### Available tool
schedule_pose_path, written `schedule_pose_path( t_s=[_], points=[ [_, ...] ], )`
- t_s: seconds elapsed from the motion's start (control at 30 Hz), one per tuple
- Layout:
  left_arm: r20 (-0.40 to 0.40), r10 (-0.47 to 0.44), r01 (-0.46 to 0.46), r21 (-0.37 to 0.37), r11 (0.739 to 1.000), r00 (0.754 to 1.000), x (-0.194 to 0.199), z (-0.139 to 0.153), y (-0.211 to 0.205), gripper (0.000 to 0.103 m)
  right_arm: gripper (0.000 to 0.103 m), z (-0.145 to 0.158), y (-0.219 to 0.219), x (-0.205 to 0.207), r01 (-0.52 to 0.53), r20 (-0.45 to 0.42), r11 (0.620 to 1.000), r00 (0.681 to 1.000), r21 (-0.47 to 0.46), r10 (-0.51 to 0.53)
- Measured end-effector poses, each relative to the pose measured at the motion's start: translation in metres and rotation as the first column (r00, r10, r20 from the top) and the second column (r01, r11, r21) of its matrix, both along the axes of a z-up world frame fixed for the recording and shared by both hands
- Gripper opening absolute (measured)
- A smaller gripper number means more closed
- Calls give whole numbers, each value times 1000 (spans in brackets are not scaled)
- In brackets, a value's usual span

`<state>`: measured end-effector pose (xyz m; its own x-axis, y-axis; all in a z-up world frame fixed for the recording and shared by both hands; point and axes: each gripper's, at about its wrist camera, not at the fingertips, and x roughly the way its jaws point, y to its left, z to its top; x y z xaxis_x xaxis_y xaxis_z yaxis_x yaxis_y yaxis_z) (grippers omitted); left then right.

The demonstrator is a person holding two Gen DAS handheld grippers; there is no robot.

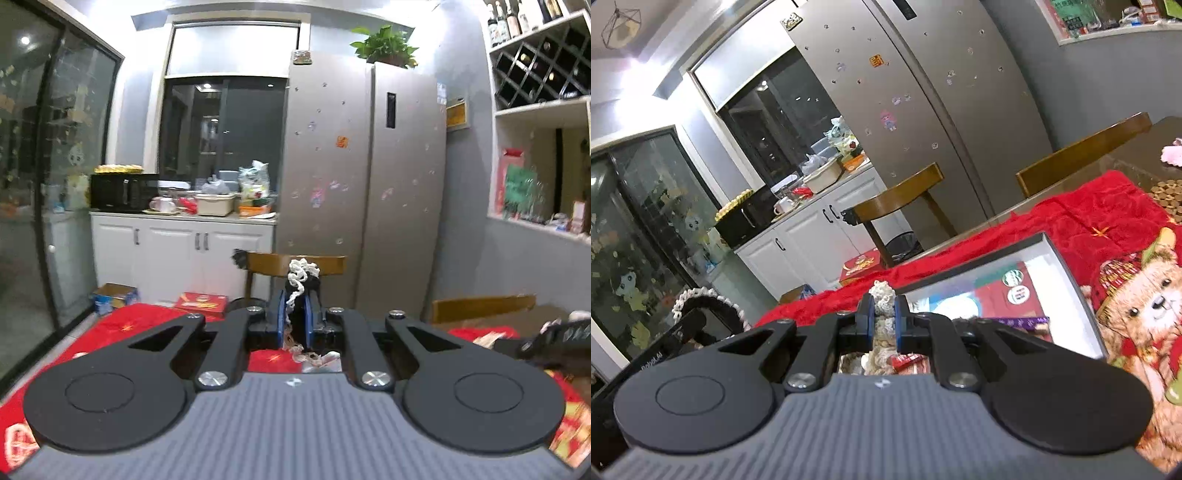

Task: Organize objects
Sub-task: 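Lower both scrunchies into the box and open both grippers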

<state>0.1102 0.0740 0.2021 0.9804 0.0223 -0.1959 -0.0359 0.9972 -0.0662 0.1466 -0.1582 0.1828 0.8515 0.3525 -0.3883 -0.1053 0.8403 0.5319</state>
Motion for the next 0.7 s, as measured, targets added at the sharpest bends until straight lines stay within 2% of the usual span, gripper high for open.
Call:
schedule_pose_path(
  t_s=[0.1, 0.2, 0.37, 0.53, 0.7],
  points=[
    [-5, -31, 31, -38, 999, 999, 20, 11, -9, 13, 12, -2, -7, 18, -10, -23, 997, 1000, 76, 11],
    [-9, -89, 87, -82, 993, 996, 43, 15, -18, 13, 12, -4, -8, 36, -6, -28, 995, 1000, 98, 9],
    [-26, -121, 115, -153, 982, 992, 88, 20, -24, 13, 12, -15, -4, 67, 9, -52, 987, 999, 159, 0],
    [-31, -156, 145, -223, 964, 987, 123, 3, -8, 13, 12, -23, 2, 99, 14, -73, 979, 997, 203, 1],
    [-120, -175, 143, -237, 961, 977, 162, -19, 0, 13, 12, -36, 3, 122, 19, -98, 965, 995, 260, 7]
  ],
)
